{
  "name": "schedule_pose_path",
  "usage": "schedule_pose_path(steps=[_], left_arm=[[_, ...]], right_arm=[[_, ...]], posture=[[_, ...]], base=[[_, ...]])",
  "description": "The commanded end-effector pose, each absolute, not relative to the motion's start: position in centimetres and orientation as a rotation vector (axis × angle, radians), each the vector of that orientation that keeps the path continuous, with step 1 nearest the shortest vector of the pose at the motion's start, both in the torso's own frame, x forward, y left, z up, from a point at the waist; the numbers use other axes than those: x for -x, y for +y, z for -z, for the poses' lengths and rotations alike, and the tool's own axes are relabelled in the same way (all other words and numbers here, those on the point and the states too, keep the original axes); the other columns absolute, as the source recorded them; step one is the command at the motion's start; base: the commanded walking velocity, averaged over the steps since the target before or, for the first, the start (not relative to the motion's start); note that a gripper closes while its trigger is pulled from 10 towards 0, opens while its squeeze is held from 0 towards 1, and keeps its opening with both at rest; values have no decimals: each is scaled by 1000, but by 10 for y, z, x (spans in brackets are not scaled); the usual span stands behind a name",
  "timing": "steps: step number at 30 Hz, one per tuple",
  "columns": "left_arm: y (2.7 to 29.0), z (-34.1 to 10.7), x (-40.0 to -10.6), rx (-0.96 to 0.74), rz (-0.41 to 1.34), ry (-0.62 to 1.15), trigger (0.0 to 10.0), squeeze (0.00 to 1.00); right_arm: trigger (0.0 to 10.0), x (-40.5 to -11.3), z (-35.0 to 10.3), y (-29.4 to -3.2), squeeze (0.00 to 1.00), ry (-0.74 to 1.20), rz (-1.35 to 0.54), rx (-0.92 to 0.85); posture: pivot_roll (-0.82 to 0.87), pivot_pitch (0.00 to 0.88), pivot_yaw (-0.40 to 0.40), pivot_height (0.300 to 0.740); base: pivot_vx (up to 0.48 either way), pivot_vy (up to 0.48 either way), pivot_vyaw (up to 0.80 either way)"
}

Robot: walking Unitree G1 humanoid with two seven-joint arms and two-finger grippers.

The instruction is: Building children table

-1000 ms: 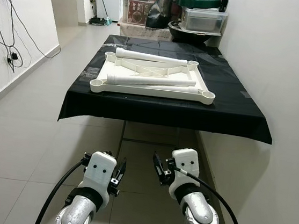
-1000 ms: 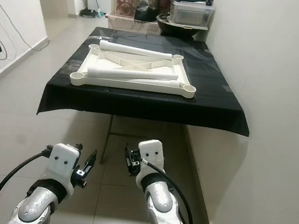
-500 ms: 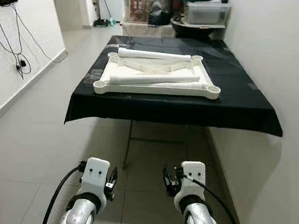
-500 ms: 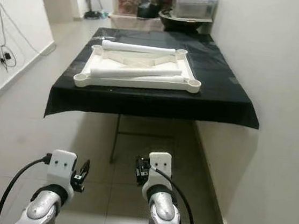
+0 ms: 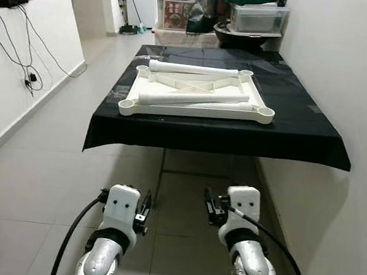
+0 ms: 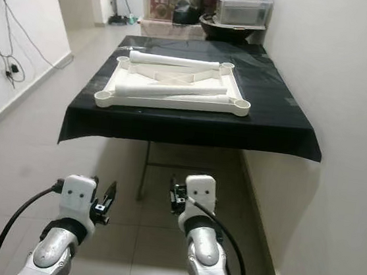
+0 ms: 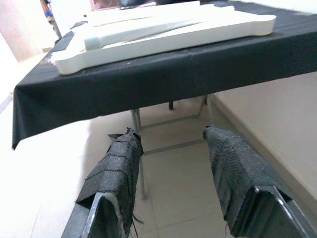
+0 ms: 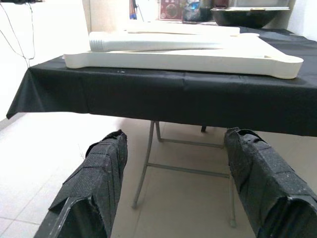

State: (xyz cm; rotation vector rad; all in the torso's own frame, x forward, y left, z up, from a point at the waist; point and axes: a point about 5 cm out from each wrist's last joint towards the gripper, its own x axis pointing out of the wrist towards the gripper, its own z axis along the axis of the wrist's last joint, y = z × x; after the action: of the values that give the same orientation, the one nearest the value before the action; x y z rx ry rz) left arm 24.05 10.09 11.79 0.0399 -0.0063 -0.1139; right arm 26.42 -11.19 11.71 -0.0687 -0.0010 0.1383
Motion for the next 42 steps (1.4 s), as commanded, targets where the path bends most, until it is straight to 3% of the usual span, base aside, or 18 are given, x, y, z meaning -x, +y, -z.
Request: schedule_pose_path(steps=[1, 42], left_arm=[[104, -117, -242, -45, 92, -9, 10000, 0], [100, -114, -249, -21, 126, -34, 10000, 0]], right_arm=[[10000, -264, -116, -112, 0, -2, -127, 57], [10000, -271, -111, -109, 0, 0, -142, 54]], posture=[[-14, 0, 38, 740], [-9, 0, 33, 740]], base=[[0, 0, 0], [22, 0, 0]])
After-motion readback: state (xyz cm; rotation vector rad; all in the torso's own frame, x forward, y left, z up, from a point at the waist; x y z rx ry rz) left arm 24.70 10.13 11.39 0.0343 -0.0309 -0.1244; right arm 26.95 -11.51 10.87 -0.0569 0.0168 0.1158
